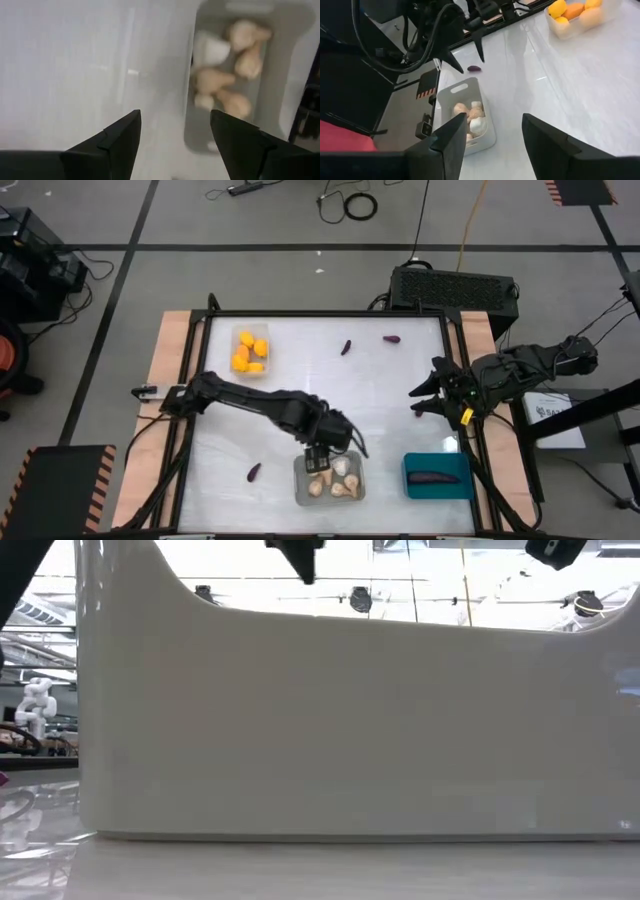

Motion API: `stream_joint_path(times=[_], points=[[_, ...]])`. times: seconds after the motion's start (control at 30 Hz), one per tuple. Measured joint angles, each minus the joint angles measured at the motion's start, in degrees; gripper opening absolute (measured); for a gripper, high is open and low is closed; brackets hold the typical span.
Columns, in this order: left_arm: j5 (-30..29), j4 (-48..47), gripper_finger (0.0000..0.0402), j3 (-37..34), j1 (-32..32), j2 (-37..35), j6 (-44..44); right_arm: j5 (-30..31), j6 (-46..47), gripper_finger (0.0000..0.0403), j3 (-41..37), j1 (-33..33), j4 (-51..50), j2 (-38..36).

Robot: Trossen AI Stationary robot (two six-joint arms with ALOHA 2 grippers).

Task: Sort produce into baskets
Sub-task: Put the eggplant into the blue bin

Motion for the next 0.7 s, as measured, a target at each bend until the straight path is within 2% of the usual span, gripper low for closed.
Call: stream_joint_path(times=[0.23, 0.4, 0.57, 0.7], points=[[0.0, -2.4, 0.0244, -1.0, -7.1, -0.2, -1.1, 0.3, 0.2, 0.0183, 0.0, 0.0, 0.0, 1.7], [0.0, -2.7, 0.0244, -7.4, -10.8, -3.3, -6.0, 4.3, 2.8, 0.0183, 0.0, 0.0, 1.0, 4.5], [-3.0, -2.5, 0.0244, -22.2, -15.7, -13.6, -15.2, 6.5, 5.2, 0.0183, 0.0, -0.2, 6.1, 8.4], [-3.5, 5.0, 0.0244, -38.6, -19.1, -24.1, -24.9, 6.4, 7.4, 0.0183, 0.0, -0.1, 10.2, 12.1]])
